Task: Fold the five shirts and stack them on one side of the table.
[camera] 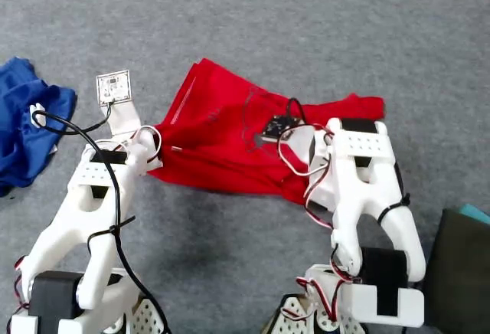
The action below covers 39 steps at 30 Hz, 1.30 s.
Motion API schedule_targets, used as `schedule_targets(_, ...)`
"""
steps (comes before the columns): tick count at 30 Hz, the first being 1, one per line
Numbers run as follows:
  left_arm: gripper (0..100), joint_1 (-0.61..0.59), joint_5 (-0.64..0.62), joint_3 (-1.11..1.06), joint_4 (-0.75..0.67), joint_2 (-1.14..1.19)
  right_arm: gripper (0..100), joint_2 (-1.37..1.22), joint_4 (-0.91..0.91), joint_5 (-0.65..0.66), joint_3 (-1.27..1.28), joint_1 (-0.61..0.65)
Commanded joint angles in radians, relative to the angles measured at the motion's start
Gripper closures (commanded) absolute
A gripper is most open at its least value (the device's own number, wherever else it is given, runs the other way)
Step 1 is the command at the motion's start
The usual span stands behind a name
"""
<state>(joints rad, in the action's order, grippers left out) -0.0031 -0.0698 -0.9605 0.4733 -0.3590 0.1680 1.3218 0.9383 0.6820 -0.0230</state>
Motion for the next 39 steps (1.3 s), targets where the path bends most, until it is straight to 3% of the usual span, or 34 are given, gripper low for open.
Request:
schedule_targets(1, 98, -0.012, -0.003, 0.003, -0.015, -0.007, 99.4, -0.002, -0.028, -0.034, -0.045, -0.016)
schedule_targets(10, 98, -0.012, -0.003, 0.003, -0.015, -0.007, 99.5, 0.007, -0.028, -0.094, -0.108, -0.067)
schedule_targets(16, 98, -0.012, -0.003, 0.003, -0.015, -0.007, 99.5, 0.007, 0.092, -0.098, -0.255, -0.117)
schedule_targets(34, 98, -0.006, -0.008, 0.032, -0.008, -0.016, 99.5, 0.007, 0.282, -0.235, -0.532, -0.096)
schedule_targets(39, 98, -0.011, -0.051, 0.259, 0.198, -0.016, 99.5, 0.007, 0.365, -0.252, -0.697, -0.094)
